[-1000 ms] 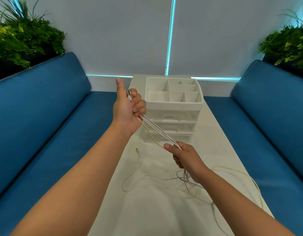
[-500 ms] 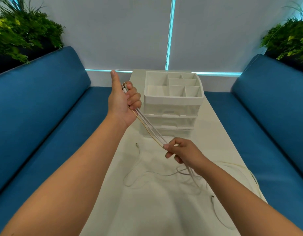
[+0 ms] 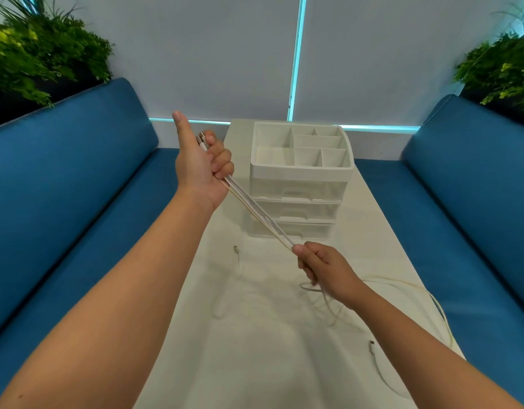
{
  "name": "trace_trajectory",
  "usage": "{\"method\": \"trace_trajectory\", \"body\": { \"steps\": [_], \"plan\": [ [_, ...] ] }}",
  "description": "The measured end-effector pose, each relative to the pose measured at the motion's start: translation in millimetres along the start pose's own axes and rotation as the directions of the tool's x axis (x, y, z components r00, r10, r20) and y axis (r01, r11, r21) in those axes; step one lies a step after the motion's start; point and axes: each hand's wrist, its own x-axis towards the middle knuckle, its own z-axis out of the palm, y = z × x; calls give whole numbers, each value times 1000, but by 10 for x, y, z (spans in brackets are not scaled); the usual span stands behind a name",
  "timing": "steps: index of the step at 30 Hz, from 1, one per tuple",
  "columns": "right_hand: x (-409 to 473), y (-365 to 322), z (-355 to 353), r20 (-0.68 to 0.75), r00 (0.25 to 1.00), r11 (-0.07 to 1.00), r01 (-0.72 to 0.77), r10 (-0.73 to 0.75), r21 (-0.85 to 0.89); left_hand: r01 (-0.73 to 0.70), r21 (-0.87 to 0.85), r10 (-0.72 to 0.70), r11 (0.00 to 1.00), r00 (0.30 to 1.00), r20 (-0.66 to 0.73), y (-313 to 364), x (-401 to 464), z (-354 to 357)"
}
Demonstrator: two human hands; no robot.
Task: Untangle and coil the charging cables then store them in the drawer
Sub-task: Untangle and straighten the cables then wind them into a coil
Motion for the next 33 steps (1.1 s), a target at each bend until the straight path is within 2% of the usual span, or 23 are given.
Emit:
{"method": "trace_trajectory", "body": {
  "steps": [3,5,9,12,17,20,21,23,25,26,28,31,33],
  "plan": [
    [3,78,13,-205,978,965,-24,-31,-261,-10,-3,10,1000,1000,-4,-34,-16,15],
    [-31,120,26,-241,969,944,-30,-53,-328,-13,-7,13,1000,1000,-12,-33,-14,20],
    [-78,241,15,-83,993,995,79,-83,-60,-24,-26,23,999,999,-36,9,1,13],
    [-103,313,35,21,997,997,72,-72,6,-15,-26,15,1000,1000,-22,14,-24,36],
    [35,216,55,-22,989,985,-147,146,-89,0,33,-2,999,998,69,-54,-101,92],
    [82,184,55,-111,985,963,-156,134,-220,-22,27,19,999,995,99,-27,-126,111],
    [69,191,58,-102,989,975,-121,103,-188,-35,13,34,999,994,105,10,-124,118],
    [23,236,54,-37,998,999,-52,52,5,-58,-6,59,998,991,117,93,-108,135],
    [-27,273,52,65,997,982,-43,31,186,-69,-6,70,998,991,116,141,-98,142],
    [-42,286,53,109,994,975,-51,27,216,-70,-7,71,997,991,114,147,-98,144],
    [-48,286,62,137,990,974,-66,37,218,-65,-2,65,998,991,117,127,-114,148],
    [18,249,55,35,992,974,-123,119,190,-51,30,47,998,990,132,57,-145,163],
    [48,217,43,-25,993,984,-115,119,137,-46,31,41,998,990,138,33,-151,178]
  ]
}}
